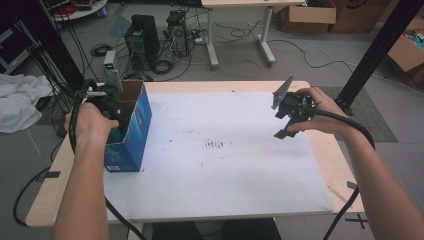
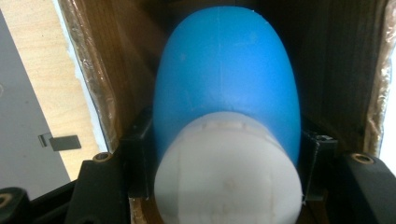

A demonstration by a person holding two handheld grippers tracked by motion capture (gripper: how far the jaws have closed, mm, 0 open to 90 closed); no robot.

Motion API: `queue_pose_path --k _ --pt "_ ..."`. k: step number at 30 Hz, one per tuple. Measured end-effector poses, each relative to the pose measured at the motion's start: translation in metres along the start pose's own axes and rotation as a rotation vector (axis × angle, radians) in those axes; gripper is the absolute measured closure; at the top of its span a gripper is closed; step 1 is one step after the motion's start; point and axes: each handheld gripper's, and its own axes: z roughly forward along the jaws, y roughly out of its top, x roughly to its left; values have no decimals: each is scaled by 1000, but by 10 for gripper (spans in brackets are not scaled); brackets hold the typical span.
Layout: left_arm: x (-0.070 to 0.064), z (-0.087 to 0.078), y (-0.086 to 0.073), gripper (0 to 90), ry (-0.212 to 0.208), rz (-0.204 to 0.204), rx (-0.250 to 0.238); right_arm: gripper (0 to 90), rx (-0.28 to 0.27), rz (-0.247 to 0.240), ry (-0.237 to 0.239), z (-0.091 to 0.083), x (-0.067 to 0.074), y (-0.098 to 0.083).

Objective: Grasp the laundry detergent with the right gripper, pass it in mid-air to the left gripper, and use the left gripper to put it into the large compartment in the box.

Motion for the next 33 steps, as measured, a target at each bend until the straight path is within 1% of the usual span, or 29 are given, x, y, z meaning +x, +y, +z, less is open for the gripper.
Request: queue_pose_path --k 4,11,14,15,30,33 --pt "0 1 -1 384 0 0 -3 255 -2 -3 1 1 0 1" --pt "-1 1 -1 381 3 3 6 255 1 -9 -1 -2 2 3" --pt "-1 1 -2 381 1 -2 4 255 1 -8 -2 -2 2 3" --pt "-1 1 -2 381 3 4 7 255 3 -7 -3 -2 2 3" --pt "-2 2 -2 379 8 5 15 255 3 -3 4 -3 2 1" --pt "-2 2 -2 379 11 10 16 255 2 -3 2 -3 2 1"
